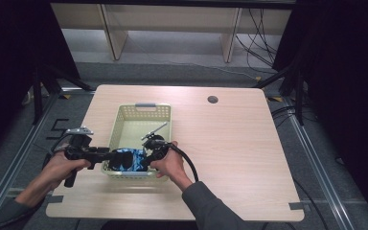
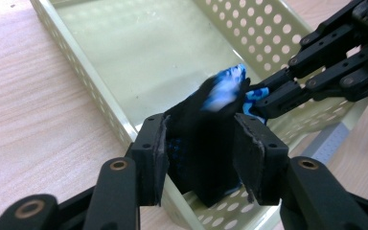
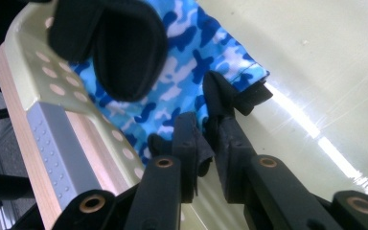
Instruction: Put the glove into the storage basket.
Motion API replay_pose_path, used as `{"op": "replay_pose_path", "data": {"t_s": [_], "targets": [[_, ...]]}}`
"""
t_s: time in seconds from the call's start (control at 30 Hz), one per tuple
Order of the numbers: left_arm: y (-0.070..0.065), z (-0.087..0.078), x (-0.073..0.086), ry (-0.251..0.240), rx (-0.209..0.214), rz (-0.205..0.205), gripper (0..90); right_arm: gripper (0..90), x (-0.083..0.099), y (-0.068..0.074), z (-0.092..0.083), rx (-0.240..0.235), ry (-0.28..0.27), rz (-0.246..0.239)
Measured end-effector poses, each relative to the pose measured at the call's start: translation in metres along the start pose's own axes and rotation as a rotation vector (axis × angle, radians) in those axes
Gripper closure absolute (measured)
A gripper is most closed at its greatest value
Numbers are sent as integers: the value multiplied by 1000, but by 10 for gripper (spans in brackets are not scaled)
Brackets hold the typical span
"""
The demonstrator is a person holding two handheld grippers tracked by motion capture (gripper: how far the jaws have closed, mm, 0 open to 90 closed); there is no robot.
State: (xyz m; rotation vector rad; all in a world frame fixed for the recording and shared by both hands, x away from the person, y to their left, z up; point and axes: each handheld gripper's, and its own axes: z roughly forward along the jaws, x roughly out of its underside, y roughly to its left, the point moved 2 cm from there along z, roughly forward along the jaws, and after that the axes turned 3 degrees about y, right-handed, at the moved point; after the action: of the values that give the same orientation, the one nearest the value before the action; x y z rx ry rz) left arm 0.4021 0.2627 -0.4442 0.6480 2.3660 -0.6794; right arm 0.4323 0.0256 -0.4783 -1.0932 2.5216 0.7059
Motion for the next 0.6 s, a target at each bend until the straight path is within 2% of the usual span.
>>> {"op": "replay_pose_path", "data": {"t_s": [0.1, 0.2, 0.33, 0.37, 0.4, 0.53, 0.6], "targets": [[-2, -1, 0, -17, -6, 10, 535, 804, 0, 0, 0, 8, 1, 1], [-4, -2, 0, -11, -18, 24, 527, 804, -1, 0, 1, -1, 3, 0], [-8, -1, -1, -23, 2, 17, 526, 787, -1, 1, 1, -13, 17, 6], [-9, -1, -2, -23, -2, 19, 521, 779, -1, 1, 1, 9, 9, -6], [-10, -1, -2, -35, -4, 17, 515, 769, -1, 1, 0, 20, 18, 3], [-17, -3, -2, -33, 8, 34, 497, 695, -3, 2, -3, 24, 14, 0], [-20, -4, -2, -38, 18, 38, 492, 656, -4, 3, -6, 51, 0, -6]]}}
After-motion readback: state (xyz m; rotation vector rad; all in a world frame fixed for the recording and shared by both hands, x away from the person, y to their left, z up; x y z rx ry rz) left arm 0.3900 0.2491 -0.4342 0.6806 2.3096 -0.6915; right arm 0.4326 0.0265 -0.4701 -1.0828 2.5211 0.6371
